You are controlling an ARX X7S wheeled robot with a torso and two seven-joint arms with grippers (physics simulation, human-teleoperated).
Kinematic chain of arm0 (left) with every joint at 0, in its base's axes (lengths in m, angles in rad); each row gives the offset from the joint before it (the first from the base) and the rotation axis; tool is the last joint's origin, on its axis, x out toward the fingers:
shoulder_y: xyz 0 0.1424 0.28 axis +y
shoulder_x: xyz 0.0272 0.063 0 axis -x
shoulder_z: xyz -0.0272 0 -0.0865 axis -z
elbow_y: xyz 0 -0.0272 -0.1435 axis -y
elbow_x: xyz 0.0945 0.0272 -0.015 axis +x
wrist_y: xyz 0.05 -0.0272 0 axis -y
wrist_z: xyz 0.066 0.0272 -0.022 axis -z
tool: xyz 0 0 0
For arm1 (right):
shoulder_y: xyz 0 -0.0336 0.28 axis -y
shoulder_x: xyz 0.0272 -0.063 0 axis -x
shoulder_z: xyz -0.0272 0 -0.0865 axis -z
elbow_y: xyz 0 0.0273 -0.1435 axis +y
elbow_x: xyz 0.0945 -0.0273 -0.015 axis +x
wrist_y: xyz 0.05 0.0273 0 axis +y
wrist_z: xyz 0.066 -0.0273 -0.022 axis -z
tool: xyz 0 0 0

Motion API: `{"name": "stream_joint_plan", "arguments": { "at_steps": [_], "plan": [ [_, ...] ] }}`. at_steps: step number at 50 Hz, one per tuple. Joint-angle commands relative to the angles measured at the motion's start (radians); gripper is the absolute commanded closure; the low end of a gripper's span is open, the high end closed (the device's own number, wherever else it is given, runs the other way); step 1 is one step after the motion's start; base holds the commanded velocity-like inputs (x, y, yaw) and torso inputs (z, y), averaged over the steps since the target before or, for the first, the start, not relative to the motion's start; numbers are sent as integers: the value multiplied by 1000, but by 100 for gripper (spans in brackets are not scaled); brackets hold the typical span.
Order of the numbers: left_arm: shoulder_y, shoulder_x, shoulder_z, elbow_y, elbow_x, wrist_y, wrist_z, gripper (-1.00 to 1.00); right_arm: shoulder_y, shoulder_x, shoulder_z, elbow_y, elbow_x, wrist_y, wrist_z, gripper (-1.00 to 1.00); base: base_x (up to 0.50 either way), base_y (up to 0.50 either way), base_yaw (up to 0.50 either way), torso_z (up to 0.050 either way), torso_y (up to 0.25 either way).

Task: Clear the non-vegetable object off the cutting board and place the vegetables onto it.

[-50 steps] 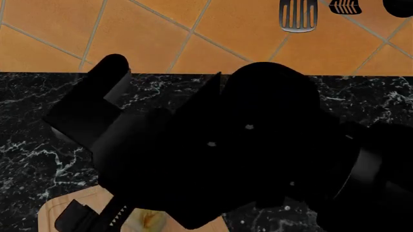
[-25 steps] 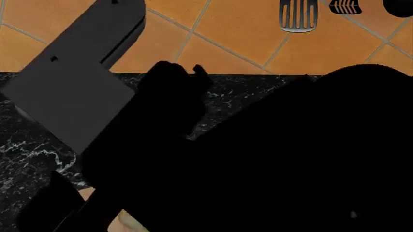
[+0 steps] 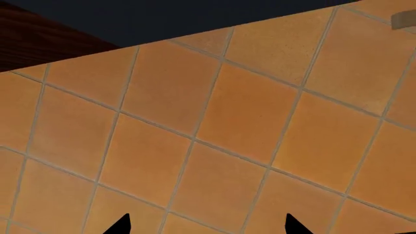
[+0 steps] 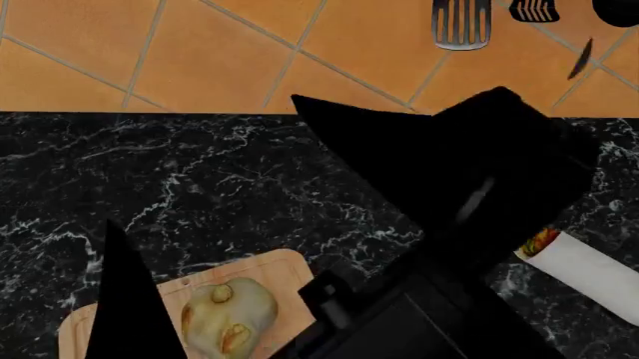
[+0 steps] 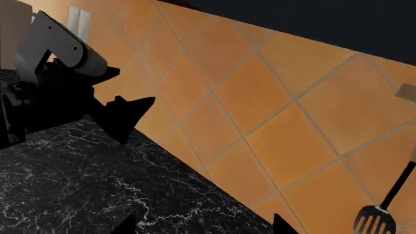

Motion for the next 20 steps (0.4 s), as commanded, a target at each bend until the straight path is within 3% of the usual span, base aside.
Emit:
{"name": "stream_joint_plan", "arguments": {
  "at_steps": [1, 10, 14, 20],
  "plan": [
    [92, -32, -135, 79, -168, -4, -90, -100, 15, 154, 195, -159, 182, -91, 96, -100, 43, 0, 0, 0, 0],
    [158, -98, -202, 156, -375, 45, -212, -100, 109, 153, 388, -159, 455, -48, 266, -100, 45, 0, -3, 0, 0],
    [120, -152, -195, 180, -475, 77, -265, -100, 139, 143, 443, -159, 571, -36, 362, -100, 45, 0, 0, 0, 0],
    [95, -238, -210, 222, -614, 130, -328, -100, 210, 246, 457, -158, 709, -27, 383, -100, 45, 0, -2, 0, 0]
  ]
}}
